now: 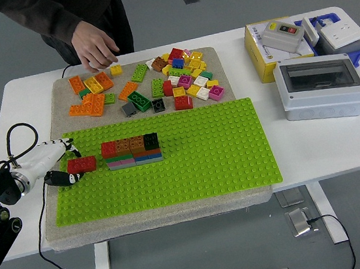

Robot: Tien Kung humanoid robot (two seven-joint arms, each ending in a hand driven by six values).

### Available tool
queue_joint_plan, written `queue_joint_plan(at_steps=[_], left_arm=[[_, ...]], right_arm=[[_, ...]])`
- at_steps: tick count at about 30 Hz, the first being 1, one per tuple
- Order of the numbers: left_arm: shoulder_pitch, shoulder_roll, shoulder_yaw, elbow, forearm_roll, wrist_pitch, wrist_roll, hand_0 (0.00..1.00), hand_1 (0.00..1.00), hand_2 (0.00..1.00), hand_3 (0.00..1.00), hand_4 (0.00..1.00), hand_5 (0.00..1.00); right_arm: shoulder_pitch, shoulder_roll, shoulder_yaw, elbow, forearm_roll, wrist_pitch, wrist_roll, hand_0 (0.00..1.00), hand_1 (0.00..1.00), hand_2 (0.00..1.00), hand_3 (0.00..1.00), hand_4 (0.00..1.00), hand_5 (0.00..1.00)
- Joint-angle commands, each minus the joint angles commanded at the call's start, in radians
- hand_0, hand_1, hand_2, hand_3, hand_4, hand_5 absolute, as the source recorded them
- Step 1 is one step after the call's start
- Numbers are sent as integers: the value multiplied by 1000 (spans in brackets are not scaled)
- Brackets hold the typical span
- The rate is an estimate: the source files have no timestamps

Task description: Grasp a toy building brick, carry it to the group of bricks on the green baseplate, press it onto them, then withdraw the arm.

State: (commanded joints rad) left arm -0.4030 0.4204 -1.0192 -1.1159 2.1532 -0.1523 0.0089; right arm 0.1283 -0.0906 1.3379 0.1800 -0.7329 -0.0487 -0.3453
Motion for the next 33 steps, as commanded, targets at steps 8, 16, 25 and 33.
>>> queue_joint_plan(at_steps=[8, 16, 25, 33], left_arm=[[-4, 7, -7, -5, 2, -4, 0, 998, 998, 998, 659, 700, 282], [-11, 19, -16, -3, 0, -8, -2, 998, 998, 998, 655, 689, 269], [-8, 15, -1, -1, -5, -13, -2, 998, 998, 998, 651, 688, 267], [-10, 18, 9, -4, -13, -13, -4, 998, 998, 998, 652, 688, 267]], right_arm=[[0, -1, -6, 0, 1, -1, -1, 625, 597, 703, 772, 644, 998], [1, -2, -6, 0, 0, -2, 0, 624, 597, 703, 771, 644, 998], [1, -3, -6, 0, 0, -2, 1, 626, 595, 701, 771, 645, 998], [2, -4, -7, 0, 0, -2, 1, 625, 595, 701, 771, 644, 998]])
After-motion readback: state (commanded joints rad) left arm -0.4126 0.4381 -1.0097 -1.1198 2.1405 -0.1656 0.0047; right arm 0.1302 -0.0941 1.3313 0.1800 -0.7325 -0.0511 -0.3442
